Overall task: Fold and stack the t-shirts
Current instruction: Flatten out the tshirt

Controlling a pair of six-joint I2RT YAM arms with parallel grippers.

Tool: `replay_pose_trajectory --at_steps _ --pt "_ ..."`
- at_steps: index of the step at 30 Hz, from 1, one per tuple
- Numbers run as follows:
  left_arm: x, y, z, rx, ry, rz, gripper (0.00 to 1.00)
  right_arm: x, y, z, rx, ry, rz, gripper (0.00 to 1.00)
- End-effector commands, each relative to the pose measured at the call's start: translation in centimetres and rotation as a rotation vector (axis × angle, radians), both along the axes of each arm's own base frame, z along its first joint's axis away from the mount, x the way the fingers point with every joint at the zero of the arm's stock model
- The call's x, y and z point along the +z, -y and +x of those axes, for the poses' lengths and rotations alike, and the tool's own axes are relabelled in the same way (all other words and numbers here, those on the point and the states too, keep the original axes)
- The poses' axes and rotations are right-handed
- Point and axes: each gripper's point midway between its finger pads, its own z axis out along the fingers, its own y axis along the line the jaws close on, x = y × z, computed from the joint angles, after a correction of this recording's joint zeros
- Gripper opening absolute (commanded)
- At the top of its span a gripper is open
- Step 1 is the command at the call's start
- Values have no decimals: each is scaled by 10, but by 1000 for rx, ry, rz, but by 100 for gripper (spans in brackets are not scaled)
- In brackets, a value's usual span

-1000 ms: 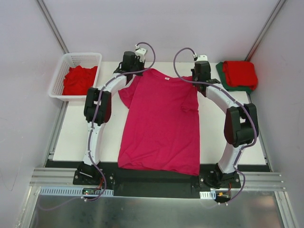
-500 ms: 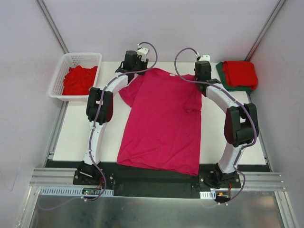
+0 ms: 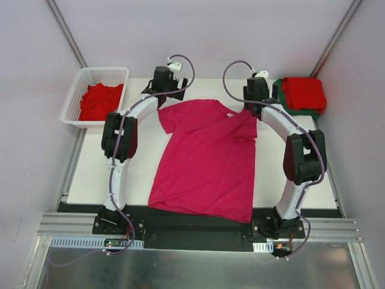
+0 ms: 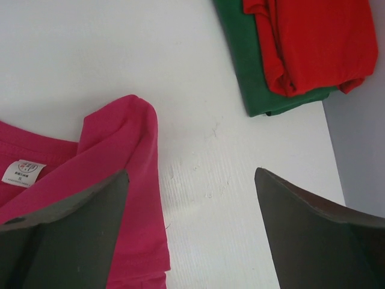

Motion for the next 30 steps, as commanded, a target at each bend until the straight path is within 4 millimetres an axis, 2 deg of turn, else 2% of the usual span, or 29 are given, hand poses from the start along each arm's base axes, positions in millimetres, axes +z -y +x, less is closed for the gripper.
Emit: replay_pose_trajectory --at_steps 1,2,3,4,5,6,7,8,9,10,11,12,13,14,15,16,17,18,19,20,21,22,23,24,25,26,27,29,30 --pt "108 -4 -41 38 131 -116 99 54 -2 -17 12 89 68 90" --pt "133 -7 -56 38 156 -152 99 54 -8 -21 35 83 81 91" --pt "117 -4 -72 37 107 -169 99 63 -13 -26 59 98 101 93" --pt "120 -3 -83 31 107 -169 99 63 -17 -31 74 95 109 95" --pt "141 -3 -97 35 130 -206 99 58 -20 -37 90 82 125 97" --pt "128 -2 -112 36 96 -205 99 56 -31 -40 141 70 170 97" --pt "130 7 -126 16 95 -206 99 59 -36 -46 174 66 196 97" --pt "151 10 -142 3 132 -218 99 55 -42 -50 203 47 221 95" --pt "136 9 -156 20 105 -203 99 53 -55 -53 256 33 271 93" --pt "137 21 -173 -11 100 -210 99 52 -61 -57 286 21 292 90" --pt "153 23 -190 -26 123 -236 99 49 -66 -60 312 3 312 86" --pt "138 26 -204 -26 81 -250 99 44 -77 -65 354 -27 351 83" --pt "135 31 -218 -42 63 -261 99 40 -82 -67 373 -48 369 77" --pt "131 40 -241 -77 50 -268 99 34 -92 -70 416 -82 403 73" --pt "129 44 -253 -85 37 -278 99 32 -97 -73 434 -108 417 71" --pt "137 43 -267 -83 54 -293 99 28 -104 -76 464 -135 436 65" --pt "119 52 -287 -113 12 -277 99 19 -113 -77 489 -168 453 63" --pt "116 54 -298 -112 -5 -295 99 16 -117 -78 498 -184 458 58" --pt "120 51 -308 -104 4 -310 99 11 -121 -79 503 -200 466 49" --pt "100 50 -322 -105 -38 -293 99 5 -129 -81 522 -222 477 45" --pt "95 57 -337 -120 -63 -312 99 3 -133 -80 535 -232 482 40" --pt "96 54 -345 -110 -57 -328 98 2 -137 -79 545 -239 489 27" --pt "76 52 -357 -99 -102 -330 98 -9 -145 -80 565 -271 503 20" --pt "70 57 -368 -116 -118 -333 97 -12 -150 -80 578 -286 511 15" --pt "67 57 -375 -116 -127 -340 94 -9 -157 -77 595 -286 523 4" --pt "53 55 -381 -91 -154 -339 92 -13 -165 -78 620 -310 544 1" --pt "48 62 -392 -115 -168 -336 89 -25 -171 -79 632 -350 556 1" --pt "36 65 -398 -95 -180 -313 82 -26 -190 -80 692 -376 608 2" --pt "32 72 -406 -115 -188 -302 81 -37 -196 -80 701 -408 621 1"
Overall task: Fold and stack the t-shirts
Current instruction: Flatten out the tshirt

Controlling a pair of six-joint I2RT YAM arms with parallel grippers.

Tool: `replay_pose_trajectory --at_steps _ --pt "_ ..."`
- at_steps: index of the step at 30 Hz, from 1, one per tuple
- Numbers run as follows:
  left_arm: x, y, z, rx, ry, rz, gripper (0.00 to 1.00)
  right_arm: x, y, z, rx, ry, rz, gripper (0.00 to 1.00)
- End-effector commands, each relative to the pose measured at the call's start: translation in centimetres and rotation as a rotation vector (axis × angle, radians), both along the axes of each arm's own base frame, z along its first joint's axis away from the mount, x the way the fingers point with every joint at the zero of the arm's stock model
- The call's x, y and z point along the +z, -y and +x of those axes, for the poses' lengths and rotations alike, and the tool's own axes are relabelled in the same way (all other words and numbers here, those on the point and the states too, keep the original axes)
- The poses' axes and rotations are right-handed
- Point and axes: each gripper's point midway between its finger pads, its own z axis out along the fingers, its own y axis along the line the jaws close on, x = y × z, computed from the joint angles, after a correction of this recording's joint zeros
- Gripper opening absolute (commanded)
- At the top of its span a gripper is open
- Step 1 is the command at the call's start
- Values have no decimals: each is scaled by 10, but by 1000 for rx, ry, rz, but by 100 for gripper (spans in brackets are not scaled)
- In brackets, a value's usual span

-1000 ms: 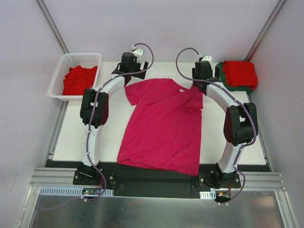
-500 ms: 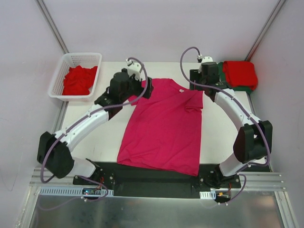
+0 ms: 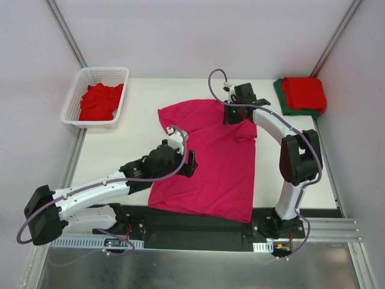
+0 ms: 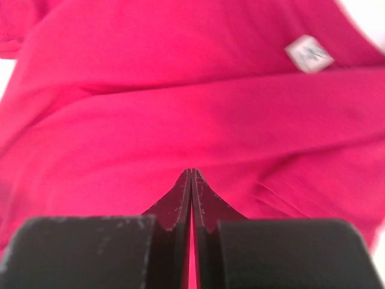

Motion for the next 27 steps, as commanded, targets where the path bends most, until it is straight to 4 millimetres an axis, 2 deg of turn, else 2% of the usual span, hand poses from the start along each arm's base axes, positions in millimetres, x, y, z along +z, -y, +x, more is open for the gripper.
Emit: replay_pose_trajectory --at_steps 1,3,4,6,7,9,10,11,13,14,16,17,21,27 --pt "-20 11 -13 62 -38 15 79 5 -43 -1 128 -51 128 2" --pt "-27 18 -15 76 -47 35 75 3 -55 -1 158 -61 148 1" --pt "-41 25 -22 61 -65 71 74 -5 -60 -1 166 -79 149 1" --pt "-47 33 -23 75 -80 84 71 -6 -68 -1 186 -94 165 1" --pt "-61 38 -27 67 -99 120 71 -14 -72 -3 198 -116 170 1" --pt "-66 49 -29 66 -115 125 68 -12 -79 -2 227 -127 196 1" --pt "-78 53 -30 64 -133 156 67 -15 -83 -4 237 -143 203 1" --pt "-78 62 -34 54 -139 150 67 -20 -86 -6 252 -168 215 1" --pt "-88 71 -36 44 -158 172 66 -19 -93 -5 284 -181 241 1" --pt "-91 75 -40 36 -169 174 66 -29 -94 -8 287 -215 239 1" --pt "-99 82 -44 31 -190 184 66 -28 -96 -5 299 -222 247 1" --pt "-101 85 -47 22 -197 184 66 -37 -97 -7 299 -247 240 1" --pt "-111 89 -53 14 -227 193 66 -48 -96 -1 286 -272 218 1" --pt "-119 80 -62 20 -268 201 66 -69 -89 2 250 -319 166 1"
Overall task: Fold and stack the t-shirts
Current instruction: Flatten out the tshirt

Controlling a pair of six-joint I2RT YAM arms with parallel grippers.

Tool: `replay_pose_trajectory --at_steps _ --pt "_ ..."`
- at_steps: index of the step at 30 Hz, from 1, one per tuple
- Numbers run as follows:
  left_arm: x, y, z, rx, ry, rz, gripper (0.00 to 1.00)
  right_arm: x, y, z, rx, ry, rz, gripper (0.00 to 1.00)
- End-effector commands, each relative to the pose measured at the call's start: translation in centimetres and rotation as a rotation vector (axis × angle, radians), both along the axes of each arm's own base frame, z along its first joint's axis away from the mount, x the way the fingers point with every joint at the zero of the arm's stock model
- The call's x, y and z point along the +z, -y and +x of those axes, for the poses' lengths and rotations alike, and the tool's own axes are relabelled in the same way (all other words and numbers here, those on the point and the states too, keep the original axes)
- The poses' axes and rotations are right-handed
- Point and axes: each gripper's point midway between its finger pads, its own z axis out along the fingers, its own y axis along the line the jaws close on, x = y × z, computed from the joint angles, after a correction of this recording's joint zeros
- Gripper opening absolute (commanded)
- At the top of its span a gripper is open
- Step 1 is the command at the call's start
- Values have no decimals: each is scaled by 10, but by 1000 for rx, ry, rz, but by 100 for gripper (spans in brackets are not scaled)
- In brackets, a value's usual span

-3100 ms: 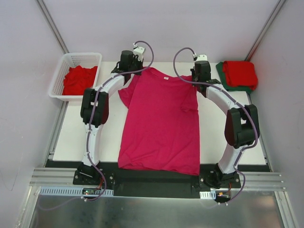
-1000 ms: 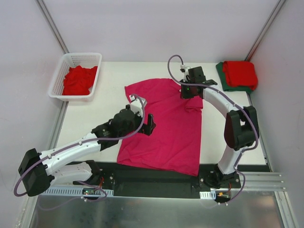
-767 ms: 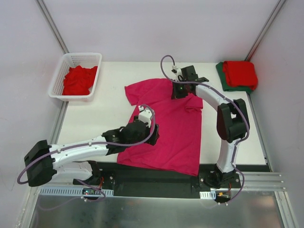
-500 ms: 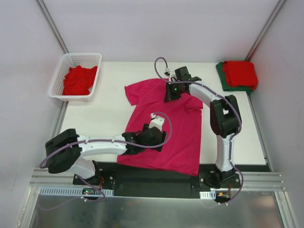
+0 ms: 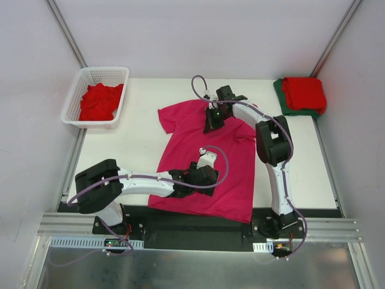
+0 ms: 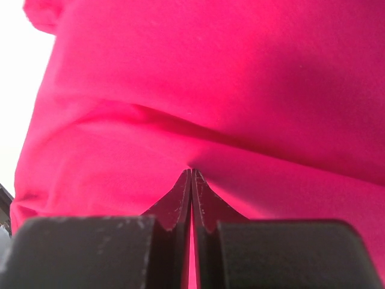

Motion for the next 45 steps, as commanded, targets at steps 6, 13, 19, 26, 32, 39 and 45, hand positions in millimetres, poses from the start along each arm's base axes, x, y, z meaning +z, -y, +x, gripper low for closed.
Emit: replay_pose_trajectory --at_steps 6,13,19,26,32,39,45 --pt "-4 -4 -16 12 -75 -15 66 -14 14 4 -31 -24 -106 1" --pt "-16 -16 -29 33 -147 -6 66 -21 32 7 -61 -12 -198 2" --pt "-21 -35 -41 87 -213 -38 67 -23 48 12 -97 -2 -252 2" --pt "-9 -66 -41 165 -244 -118 66 -25 72 16 -163 -4 -319 1" --pt "5 -107 -26 254 -212 -144 66 -29 99 15 -225 -19 -396 1" --pt "24 -139 2 303 -140 -116 66 -27 121 3 -298 -52 -439 1" --pt "31 -135 18 311 -127 -99 65 -25 122 -2 -306 -63 -432 1"
